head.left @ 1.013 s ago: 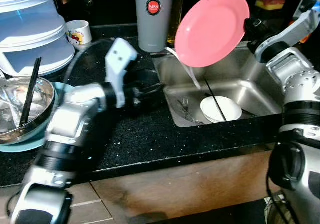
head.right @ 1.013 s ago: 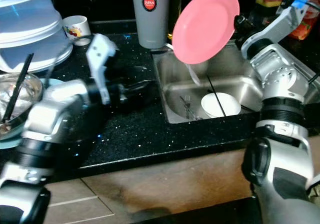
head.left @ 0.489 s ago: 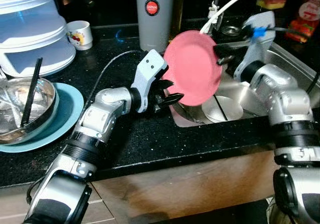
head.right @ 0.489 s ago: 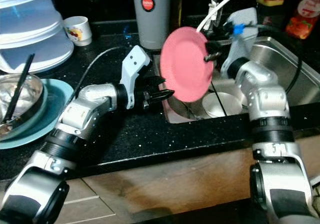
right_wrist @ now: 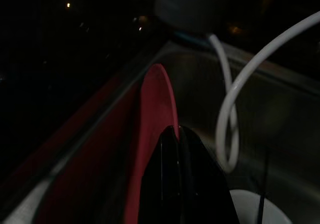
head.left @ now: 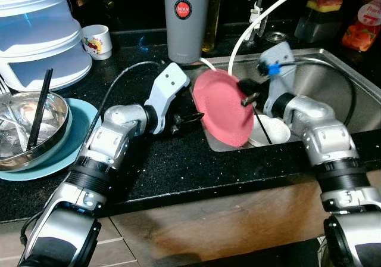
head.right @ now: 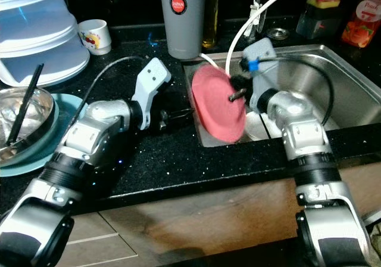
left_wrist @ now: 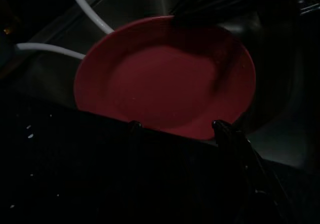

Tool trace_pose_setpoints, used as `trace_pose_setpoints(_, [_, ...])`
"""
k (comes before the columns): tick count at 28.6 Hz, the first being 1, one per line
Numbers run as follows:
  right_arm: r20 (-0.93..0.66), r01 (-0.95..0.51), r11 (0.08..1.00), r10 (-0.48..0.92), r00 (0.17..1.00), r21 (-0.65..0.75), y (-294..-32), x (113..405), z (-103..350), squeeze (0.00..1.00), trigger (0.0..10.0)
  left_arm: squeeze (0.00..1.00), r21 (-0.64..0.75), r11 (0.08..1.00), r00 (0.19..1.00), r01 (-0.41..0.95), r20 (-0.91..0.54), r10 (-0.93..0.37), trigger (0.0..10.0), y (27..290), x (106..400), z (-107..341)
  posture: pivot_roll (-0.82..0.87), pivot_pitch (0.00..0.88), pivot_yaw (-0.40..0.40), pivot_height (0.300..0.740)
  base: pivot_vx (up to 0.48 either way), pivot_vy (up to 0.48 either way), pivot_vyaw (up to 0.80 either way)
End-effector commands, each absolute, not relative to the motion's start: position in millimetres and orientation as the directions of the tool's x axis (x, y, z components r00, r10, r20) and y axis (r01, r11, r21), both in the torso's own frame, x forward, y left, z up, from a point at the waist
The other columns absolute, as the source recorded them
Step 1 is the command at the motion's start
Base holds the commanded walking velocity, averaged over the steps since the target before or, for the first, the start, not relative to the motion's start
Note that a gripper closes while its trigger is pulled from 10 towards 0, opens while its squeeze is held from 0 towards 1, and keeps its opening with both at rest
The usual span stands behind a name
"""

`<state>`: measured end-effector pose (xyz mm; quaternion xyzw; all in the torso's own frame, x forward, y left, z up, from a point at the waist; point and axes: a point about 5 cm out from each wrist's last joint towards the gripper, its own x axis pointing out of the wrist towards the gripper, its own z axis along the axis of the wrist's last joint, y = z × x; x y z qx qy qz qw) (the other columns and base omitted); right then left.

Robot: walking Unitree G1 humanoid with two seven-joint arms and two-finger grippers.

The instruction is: Kitchen organization

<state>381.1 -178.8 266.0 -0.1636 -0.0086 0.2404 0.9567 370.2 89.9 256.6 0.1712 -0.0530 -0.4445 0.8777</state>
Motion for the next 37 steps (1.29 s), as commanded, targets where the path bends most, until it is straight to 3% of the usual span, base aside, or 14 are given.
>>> trace_pose_setpoints(1, [-0.091,-0.469,0.814,0.468,0.879,-0.342,-175.0,379.7,261.3,0.00,0.0,0.00,0.342,0.535,0.588,0.773,-0.069,-0.806,10.0,86.2,369.3,250.7,0.02,0.117,0.014,0.740,0.000,0.000,0.00])
trace_pose_setpoints(5, [-0.119,-0.472,0.809,0.462,0.879,-0.350,-172.5,379.9,256.0,0.00,0.7,0.00,0.340,0.525,0.575,0.780,-0.060,-0.816,10.0,81.5,369.5,252.8,0.02,0.121,0.015,0.740,0.000,0.000,0.00])
trace_pose_setpoints(7, [-0.120,-0.471,0.808,0.460,0.880,-0.355,-171.9,380.7,255.9,0.00,5.4,0.00,0.344,0.524,0.574,0.779,-0.057,-0.817,10.0,82.0,370.4,254.3,0.02,0.120,0.015,0.740,0.000,0.000,0.00])
trace_pose_setpoints(9, [-0.120,-0.470,0.807,0.460,0.880,-0.357,-171.7,380.9,255.9,0.07,8.2,0.00,0.346,0.523,0.574,0.779,-0.056,-0.817,10.0,82.2,370.6,254.8,0.02,0.120,0.015,0.740,0.000,0.000,0.00])
trace_pose_setpoints(10, [-0.120,-0.470,0.808,0.459,0.880,-0.356,-171.5,381.2,256.2,0.87,10.0,0.00,0.349,0.522,0.573,0.778,-0.054,-0.818,10.0,82.2,370.6,255.8,0.02,0.119,0.015,0.740,0.000,0.000,0.00])
trace_pose_setpoints(11, [-0.120,-0.469,0.808,0.459,0.881,-0.356,-171.3,381.6,256.6,1.00,10.0,0.00,0.353,0.521,0.572,0.777,-0.050,-0.819,10.0,82.2,370.7,257.2,0.02,0.116,0.015,0.740,0.000,0.000,0.00])
trace_pose_setpoints(17, [-0.102,-0.440,0.819,0.434,0.895,-0.368,-172.1,383.4,259.5,1.00,10.0,0.00,0.362,0.524,0.573,0.770,-0.035,-0.818,10.0,82.2,370.9,261.6,0.02,0.111,0.016,0.740,0.000,0.000,0.00])
trace_pose_setpoints(18, [-0.093,-0.425,0.826,0.422,0.902,-0.372,-172.7,384.2,261.2,0.40,10.0,0.00,0.367,0.526,0.574,0.767,-0.028,-0.818,10.0,82.2,370.7,263.5,0.02,0.109,0.016,0.740,0.000,0.000,0.00])
trace_pose_setpoints(19, [-0.093,-0.425,0.826,0.422,0.902,-0.372,-172.7,384.2,261.2,0.40,10.0,0.00,0.367,0.526,0.574,0.767,-0.028,-0.818,10.0,82.2,370.7,263.5,0.02,0.109,0.016,0.740,0.000,0.000,0.00])
trace_pose_setpoints(20, [-0.078,-0.407,0.834,0.409,0.909,-0.372,-173.3,385.3,263.3,0.00,10.0,0.00,0.372,0.528,0.575,0.763,-0.019,-0.818,10.0,82.4,370.2,266.2,0.02,0.107,0.015,0.740,0.000,0.000,0.00])
trace_pose_setpoints(29, [0.062,-0.334,0.906,0.361,0.931,-0.261,-167.2,388.7,278.6,0.00,10.0,0.00,0.514,0.605,0.723,0.608,-0.042,-0.690,10.0,101.4,370.3,271.4,0.04,0.093,0.005,0.740,0.000,0.000,0.00])
trace_pose_setpoints(31, [0.072,-0.333,0.910,0.361,0.930,-0.248,-164.8,388.7,279.1,0.00,10.0,0.15,0.559,0.586,0.739,0.587,-0.074,-0.670,10.0,102.2,367.6,265.5,0.04,0.093,0.004,0.740,0.000,0.000,0.00])
trace_pose_setpoints(34, [0.089,-0.338,0.913,0.366,0.926,-0.228,-158.3,388.7,279.6,0.00,10.0,1.00,0.640,0.541,0.759,0.546,-0.106,-0.642,10.0,101.4,359.3,256.0,0.04,0.091,0.001,0.740,0.000,0.000,0.00])
trace_pose_setpoints(37, [0.103,-0.367,0.915,0.386,0.917,-0.167,-151.0,387.6,280.6,0.00,10.0,1.00,0.676,0.536,0.777,0.506,-0.088,-0.623,10.0,102.1,353.6,254.3,0.04,0.092,0.000,0.740,0.000,0.000,0.00])
